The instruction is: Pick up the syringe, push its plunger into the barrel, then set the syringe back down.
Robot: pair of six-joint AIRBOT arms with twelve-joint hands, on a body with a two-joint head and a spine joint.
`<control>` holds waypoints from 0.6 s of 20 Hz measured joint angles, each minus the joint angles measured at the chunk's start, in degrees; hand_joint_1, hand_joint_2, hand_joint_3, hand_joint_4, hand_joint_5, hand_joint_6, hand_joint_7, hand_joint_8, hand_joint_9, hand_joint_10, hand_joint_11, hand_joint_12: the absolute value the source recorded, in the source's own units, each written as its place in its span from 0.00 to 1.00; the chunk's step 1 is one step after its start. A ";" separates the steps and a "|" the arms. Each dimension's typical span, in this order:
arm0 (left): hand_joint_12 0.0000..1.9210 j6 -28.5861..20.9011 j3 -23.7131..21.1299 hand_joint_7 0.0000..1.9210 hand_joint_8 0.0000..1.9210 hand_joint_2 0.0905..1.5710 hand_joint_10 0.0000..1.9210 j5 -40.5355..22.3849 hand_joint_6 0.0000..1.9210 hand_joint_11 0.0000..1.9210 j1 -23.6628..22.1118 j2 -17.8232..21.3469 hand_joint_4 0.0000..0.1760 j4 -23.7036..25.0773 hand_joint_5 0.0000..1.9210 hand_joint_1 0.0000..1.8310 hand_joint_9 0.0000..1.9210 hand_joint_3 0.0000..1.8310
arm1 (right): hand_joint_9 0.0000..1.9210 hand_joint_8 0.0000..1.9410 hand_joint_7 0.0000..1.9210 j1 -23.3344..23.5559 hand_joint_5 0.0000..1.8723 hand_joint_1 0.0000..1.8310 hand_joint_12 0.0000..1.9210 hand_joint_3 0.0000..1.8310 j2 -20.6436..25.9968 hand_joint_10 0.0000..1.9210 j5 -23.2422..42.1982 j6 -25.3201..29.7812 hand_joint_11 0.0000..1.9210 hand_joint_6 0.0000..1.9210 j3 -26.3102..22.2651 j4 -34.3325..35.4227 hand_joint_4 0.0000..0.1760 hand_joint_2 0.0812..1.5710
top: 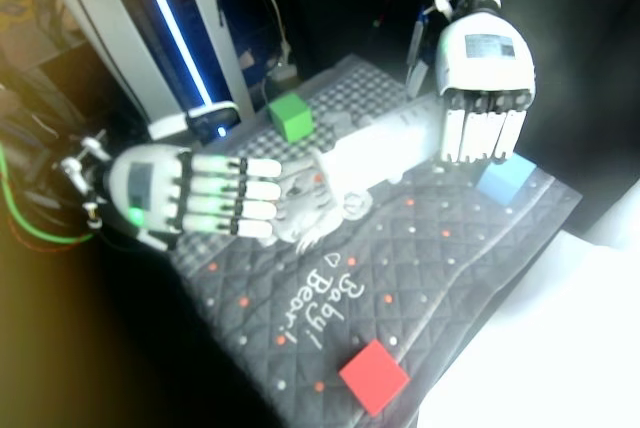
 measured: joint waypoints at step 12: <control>1.00 -16.02 0.74 0.72 1.00 0.72 1.00 0.04 1.00 0.77 -0.79 -1.09 0.00 4.76 0.61 0.83 0.77 0.00 | 0.00 0.00 0.00 3.32 0.00 0.00 0.00 0.00 -3.17 0.00 -1.33 1.36 0.00 0.00 2.95 -0.83 0.00 0.59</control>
